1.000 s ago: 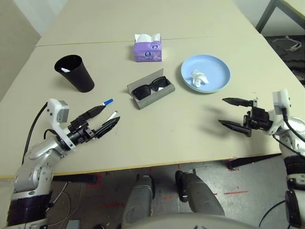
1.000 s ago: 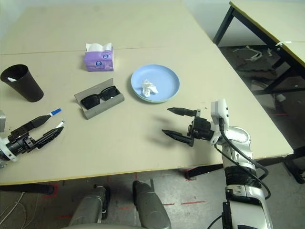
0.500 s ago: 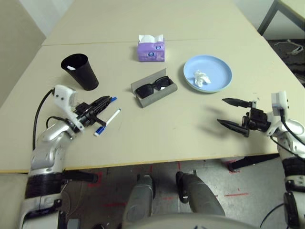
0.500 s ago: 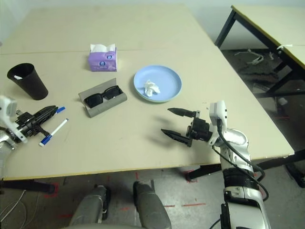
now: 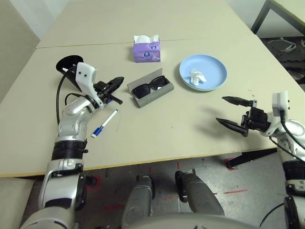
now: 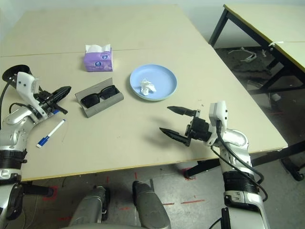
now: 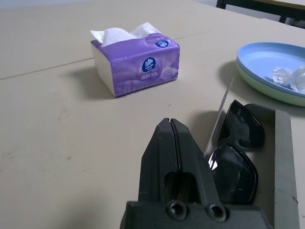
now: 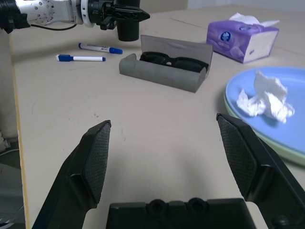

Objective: Organize and tidy the items on the table.

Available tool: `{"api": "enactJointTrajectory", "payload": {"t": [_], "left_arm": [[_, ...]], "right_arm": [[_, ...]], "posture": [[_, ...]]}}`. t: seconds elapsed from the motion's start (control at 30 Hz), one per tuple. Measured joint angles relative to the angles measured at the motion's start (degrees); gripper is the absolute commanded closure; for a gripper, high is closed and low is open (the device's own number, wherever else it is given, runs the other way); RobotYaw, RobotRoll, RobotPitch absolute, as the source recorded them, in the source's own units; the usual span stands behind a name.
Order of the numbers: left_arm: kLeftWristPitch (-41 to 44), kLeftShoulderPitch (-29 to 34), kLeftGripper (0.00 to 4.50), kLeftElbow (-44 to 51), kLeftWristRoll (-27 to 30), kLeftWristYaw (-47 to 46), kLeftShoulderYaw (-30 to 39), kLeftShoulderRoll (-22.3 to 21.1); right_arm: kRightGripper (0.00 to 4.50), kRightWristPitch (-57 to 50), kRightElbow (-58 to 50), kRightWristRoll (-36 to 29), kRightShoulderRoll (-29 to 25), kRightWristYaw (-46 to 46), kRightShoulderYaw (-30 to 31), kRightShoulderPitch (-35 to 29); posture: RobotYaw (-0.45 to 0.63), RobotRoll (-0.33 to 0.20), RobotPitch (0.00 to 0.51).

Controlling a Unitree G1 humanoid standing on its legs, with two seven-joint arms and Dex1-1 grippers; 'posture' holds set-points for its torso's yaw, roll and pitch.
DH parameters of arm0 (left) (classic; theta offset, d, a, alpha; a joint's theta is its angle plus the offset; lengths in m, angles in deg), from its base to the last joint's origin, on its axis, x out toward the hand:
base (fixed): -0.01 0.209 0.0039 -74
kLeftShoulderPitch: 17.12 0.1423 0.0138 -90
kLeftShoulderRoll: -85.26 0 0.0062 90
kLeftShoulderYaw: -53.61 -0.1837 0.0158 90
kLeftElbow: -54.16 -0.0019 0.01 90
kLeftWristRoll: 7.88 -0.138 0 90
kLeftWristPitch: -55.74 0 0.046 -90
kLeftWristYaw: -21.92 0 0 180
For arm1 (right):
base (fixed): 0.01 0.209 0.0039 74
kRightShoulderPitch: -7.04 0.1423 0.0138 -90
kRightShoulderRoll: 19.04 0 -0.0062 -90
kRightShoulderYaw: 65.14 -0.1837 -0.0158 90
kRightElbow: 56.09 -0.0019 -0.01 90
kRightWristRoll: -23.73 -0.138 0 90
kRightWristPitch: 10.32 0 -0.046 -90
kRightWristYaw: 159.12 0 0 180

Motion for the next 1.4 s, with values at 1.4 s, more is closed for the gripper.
{"api": "enactJointTrajectory", "payload": {"t": [1.4], "left_arm": [[12.45, 5.46, 4.48, 13.13, -0.08, 13.98, -4.60, -7.45]], "right_arm": [[0.00, -4.38, -7.56, -2.12, -0.86, -1.00, 1.92, -0.83]], "posture": [[-0.16, 0.000, 0.178]]}}
